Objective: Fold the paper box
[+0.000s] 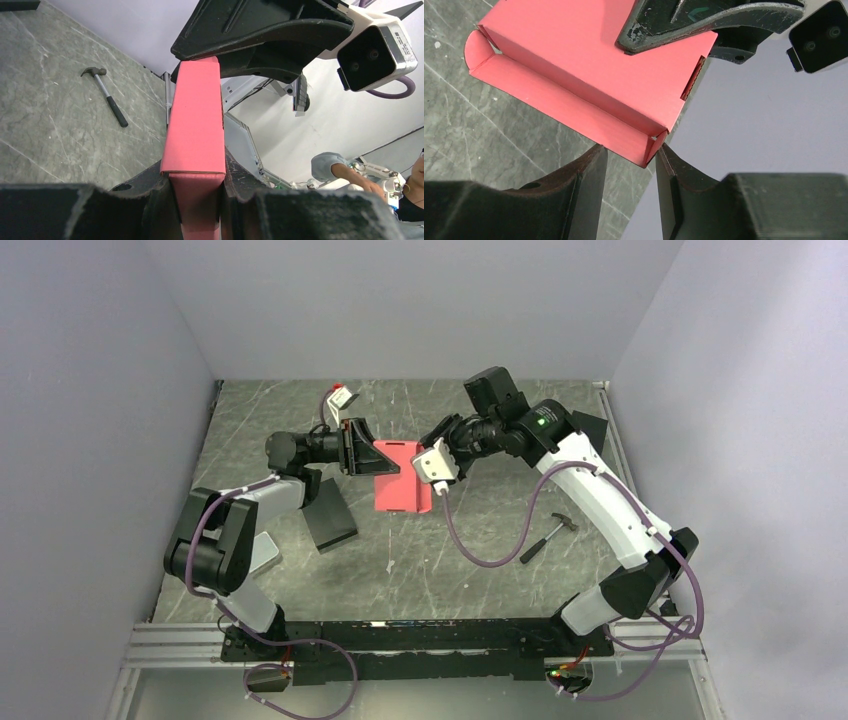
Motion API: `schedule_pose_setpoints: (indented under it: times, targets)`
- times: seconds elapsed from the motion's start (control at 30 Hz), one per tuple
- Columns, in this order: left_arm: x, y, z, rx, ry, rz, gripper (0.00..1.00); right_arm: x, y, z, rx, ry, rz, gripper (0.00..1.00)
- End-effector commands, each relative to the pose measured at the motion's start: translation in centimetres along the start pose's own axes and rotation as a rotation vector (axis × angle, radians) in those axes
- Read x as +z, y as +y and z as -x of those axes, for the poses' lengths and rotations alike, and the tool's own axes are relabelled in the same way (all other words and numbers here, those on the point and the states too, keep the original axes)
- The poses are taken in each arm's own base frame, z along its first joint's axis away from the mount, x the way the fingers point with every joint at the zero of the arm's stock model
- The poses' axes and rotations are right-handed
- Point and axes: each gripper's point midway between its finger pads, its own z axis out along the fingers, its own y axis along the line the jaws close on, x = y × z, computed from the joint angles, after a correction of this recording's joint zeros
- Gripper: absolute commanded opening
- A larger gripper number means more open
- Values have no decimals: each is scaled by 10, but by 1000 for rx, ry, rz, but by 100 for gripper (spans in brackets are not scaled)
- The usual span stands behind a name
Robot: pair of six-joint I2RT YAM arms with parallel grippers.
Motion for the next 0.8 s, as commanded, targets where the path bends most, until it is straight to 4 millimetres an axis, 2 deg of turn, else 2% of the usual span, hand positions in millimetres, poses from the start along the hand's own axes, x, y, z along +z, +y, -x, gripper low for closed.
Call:
schedule_pose_setpoints:
  times: [0.0, 0.23, 0.77]
  targets:
    - [13, -13, 9, 66, -2, -36, 1, 12, -19, 19, -67, -50, -48, 42]
    - [14, -7, 8, 41, 1, -24, 1, 17, -19, 19, -65, -27, -45, 42]
    - [17, 2, 2, -4, 16, -20, 1, 21, -32, 22, -22, 18, -94, 42]
